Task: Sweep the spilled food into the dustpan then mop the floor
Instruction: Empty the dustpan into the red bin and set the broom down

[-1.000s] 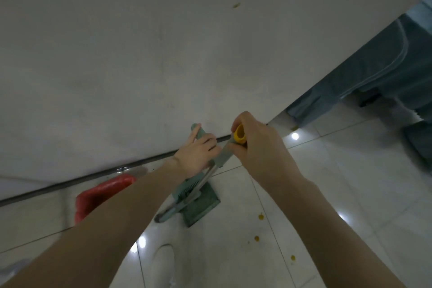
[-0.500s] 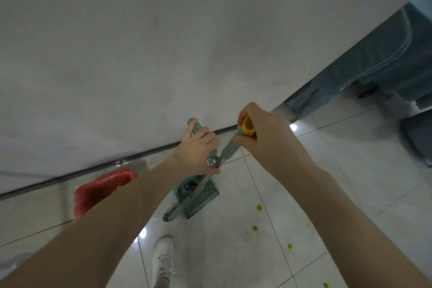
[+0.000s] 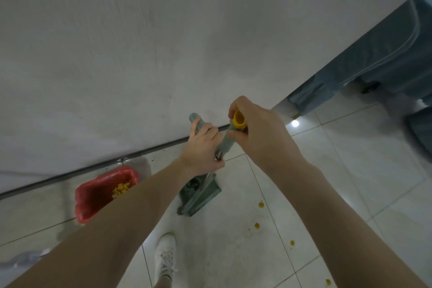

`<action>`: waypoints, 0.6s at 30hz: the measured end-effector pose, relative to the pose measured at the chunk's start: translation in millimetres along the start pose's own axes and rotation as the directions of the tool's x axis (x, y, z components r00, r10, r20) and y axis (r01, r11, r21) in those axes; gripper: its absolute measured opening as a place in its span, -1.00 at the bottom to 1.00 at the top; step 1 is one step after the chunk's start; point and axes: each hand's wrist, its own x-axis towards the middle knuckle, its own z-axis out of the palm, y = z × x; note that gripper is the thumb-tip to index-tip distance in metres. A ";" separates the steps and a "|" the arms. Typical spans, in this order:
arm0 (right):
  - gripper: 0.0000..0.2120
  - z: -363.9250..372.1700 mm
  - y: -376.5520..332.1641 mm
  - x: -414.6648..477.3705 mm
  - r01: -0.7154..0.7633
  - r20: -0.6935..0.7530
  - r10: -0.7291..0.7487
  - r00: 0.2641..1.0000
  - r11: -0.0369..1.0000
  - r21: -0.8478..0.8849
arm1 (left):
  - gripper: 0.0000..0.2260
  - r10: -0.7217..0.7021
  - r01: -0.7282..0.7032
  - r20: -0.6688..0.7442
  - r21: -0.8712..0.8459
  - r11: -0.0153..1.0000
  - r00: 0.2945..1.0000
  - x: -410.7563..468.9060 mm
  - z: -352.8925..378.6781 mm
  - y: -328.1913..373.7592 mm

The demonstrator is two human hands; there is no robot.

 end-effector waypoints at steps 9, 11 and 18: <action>-0.77 5.4 5.8 0.9 -0.024 -0.098 0.029 0.995 0.998 0.055 | -0.52 0.218 -0.221 0.064 0.049 0.974 0.974 19.1 -14.0 -16.4; -0.75 10.3 4.0 -3.8 -0.016 -0.113 0.028 0.993 0.995 0.102 | -0.46 0.242 -0.252 0.098 0.100 0.963 0.965 18.4 -15.7 -20.9; -0.68 17.6 -11.8 -9.9 -0.029 -0.091 0.040 0.995 0.992 0.124 | -0.23 0.117 -0.129 0.106 0.120 0.984 0.988 -15.4 -36.1 -34.2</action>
